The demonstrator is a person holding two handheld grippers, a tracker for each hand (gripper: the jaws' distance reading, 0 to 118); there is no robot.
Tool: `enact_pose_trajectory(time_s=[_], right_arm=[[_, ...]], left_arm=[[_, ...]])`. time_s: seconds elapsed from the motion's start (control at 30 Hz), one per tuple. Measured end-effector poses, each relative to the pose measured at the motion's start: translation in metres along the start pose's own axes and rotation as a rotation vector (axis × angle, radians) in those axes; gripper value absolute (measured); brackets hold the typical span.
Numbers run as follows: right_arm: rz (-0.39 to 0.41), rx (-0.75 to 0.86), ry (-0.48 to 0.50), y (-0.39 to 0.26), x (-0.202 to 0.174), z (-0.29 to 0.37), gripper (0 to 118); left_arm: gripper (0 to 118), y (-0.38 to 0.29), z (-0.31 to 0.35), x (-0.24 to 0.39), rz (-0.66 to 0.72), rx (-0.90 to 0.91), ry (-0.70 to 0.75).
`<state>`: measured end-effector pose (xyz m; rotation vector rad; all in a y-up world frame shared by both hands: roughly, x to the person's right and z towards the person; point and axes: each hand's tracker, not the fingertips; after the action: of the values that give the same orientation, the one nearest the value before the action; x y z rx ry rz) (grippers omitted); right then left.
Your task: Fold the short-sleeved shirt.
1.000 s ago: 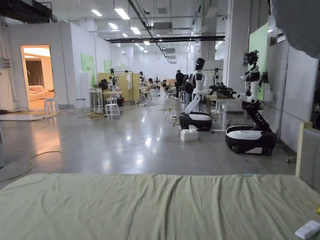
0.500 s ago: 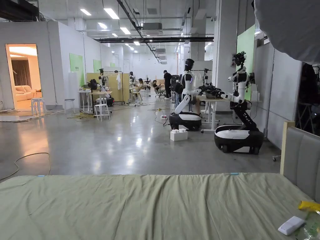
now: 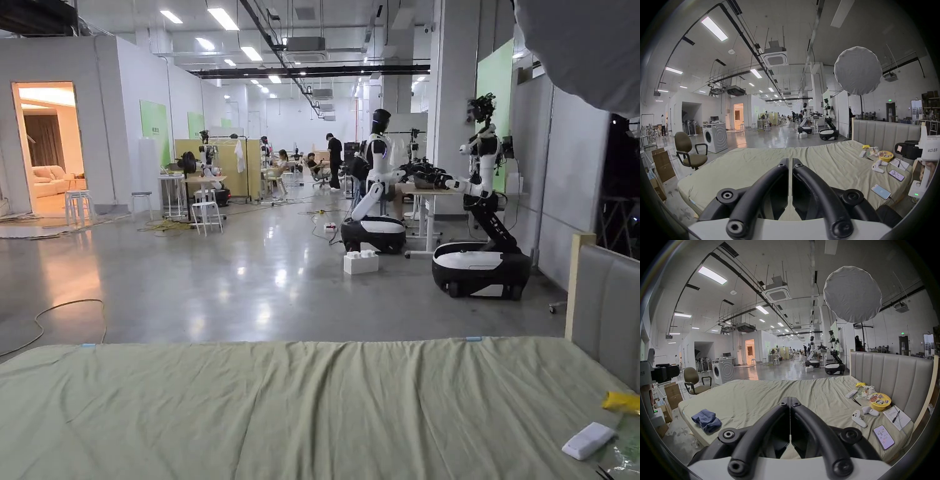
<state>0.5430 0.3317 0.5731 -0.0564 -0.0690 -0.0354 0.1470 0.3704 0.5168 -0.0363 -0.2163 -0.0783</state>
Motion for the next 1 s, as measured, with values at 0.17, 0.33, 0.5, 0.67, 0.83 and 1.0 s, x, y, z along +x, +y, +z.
enact_pose_trajectory(time_s=[0.17,0.33,0.5,0.67,0.83,1.0], right_arm=[[-0.007,0.001,-0.011,0.002,0.000,0.002,2],[-0.031,0.000,-0.006,0.005,0.002,0.001,25],[-0.068,-0.002,-0.003,0.010,0.003,0.001,102],[-0.014,0.075,-0.011,0.016,0.003,0.002,118],[-0.009,0.013,-0.005,0.015,-0.001,0.001,118],[-0.014,0.005,-0.005,0.014,-0.001,0.000,118]], left_arm=[[3,0.001,-0.003,0.003,0.004,-0.003,-0.008],[19,0.002,-0.002,0.000,0.034,0.017,-0.048],[91,0.004,-0.001,0.003,0.027,0.022,-0.032],[118,0.005,-0.003,0.004,0.052,0.027,-0.014],[118,0.006,-0.004,0.002,0.055,0.033,-0.005],[118,0.007,-0.004,0.003,0.053,0.031,0.013]])
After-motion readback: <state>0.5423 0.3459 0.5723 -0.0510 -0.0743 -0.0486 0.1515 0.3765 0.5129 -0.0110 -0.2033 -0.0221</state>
